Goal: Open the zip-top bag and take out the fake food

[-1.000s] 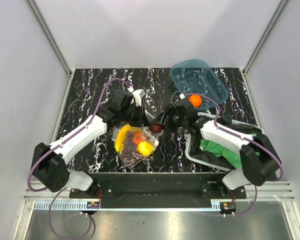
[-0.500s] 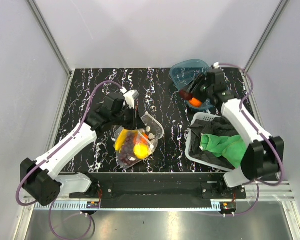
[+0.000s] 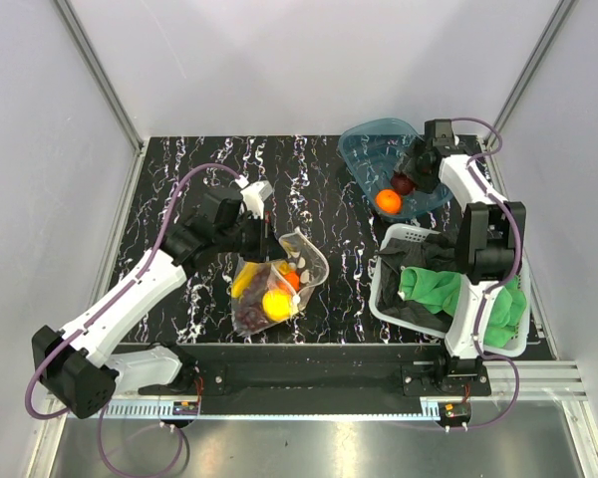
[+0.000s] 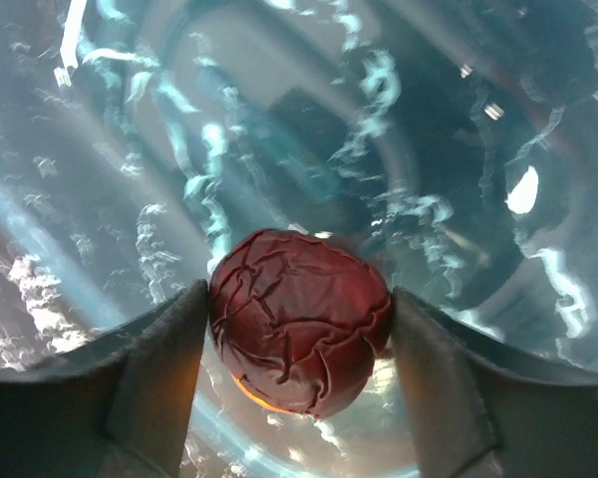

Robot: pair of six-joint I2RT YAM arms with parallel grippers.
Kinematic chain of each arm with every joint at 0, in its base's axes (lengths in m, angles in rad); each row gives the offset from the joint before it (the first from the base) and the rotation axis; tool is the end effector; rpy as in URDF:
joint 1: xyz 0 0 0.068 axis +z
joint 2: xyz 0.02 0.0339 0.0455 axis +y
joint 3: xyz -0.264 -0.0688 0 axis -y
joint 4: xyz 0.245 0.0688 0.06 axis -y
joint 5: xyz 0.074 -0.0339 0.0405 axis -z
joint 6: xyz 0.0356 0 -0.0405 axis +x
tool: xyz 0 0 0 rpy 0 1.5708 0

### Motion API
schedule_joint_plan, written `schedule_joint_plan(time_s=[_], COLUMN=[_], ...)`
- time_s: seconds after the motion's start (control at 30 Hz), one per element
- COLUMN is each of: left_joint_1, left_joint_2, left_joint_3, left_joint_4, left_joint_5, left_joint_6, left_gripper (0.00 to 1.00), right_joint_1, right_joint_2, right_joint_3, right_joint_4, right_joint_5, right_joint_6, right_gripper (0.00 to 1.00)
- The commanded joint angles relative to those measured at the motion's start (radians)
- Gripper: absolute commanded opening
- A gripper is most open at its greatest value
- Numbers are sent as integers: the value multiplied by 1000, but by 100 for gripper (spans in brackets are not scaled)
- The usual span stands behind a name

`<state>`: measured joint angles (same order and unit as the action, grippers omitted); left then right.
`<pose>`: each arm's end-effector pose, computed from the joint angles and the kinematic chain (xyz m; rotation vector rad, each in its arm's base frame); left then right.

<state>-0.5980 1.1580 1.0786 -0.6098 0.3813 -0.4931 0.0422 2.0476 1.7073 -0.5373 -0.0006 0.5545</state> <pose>0.1956 -0.1493 0.3276 0.3432 2.3794 -0.9810 0.4618 0.0195 0.2385 0.6246 2.3861 0.2626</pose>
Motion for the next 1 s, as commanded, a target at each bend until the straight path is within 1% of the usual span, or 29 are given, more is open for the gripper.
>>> schedule_joint_plan(time_s=[0.0,0.03,0.13,0.2,0.3,0.33,0.4,0.43,0.5,0.53,0.57,0.6,0.63,0.67,0.7,0.73,0.77,0.8,0.9,0.97], left_joint_1=[4,4,3,6,7,7,7,7,7,7,6,6,6,7,6,7,7,7,7,7], left_joint_2=[-40,-41,-40,-34,-18,-15,-8,-3,5,5,9,11,11,11,12,11,11,9,5,-3], left_joint_3=[66,69,70,72,83,86,90,90,92,92,92,90,90,90,90,92,90,90,93,95], left_joint_4=[15,13,13,12,13,13,16,16,16,21,21,22,22,22,22,24,27,28,28,33], left_joint_5=[53,51,39,31,40,44,50,51,57,59,60,64,64,68,79,85,88,94,94,96], left_joint_6=[16,13,13,16,11,10,4,2,1,2,1,-1,-4,-10,-13,-19,-21,-24,-33,-47], left_gripper=[0,0,0,0,0,0,0,0,0,0,0,0,0,0,0,0,0,0,0,0], right_joint_1=[2,2,4,4,11,16,59,89,188,223,290,320,344,372,418,453,485,552,629,689], right_joint_2=[20,22,8,-32,-119,-179,-243,-309,-380,-458,-501,-545,-626,-664,-725,-751,-771,-783,-781,-745], right_joint_3=[115,121,127,108,51,29,-38,-61,-142,-176,-266,-319,-368,-453,-495,-570,-598,-616,-637,-629], right_joint_4=[-93,-111,-145,-161,-176,-174,-168,-162,-150,-117,-84,-8,26,58,142,184,218,262,292,300], right_joint_5=[102,111,106,100,76,67,21,4,-51,-103,-134,-166,-230,-257,-289,-327,-332,-335,-338,-338], right_joint_6=[-103,-113,-122,-120,-125,-130,-148,-156,-183,-183,-180,-154,-133,-108,-69,-55,-47,-41,-44,-54], right_gripper=[87,92,94,95,96,96,95,94,89,87,84,79,77,75,72,70,68,66,64,64])
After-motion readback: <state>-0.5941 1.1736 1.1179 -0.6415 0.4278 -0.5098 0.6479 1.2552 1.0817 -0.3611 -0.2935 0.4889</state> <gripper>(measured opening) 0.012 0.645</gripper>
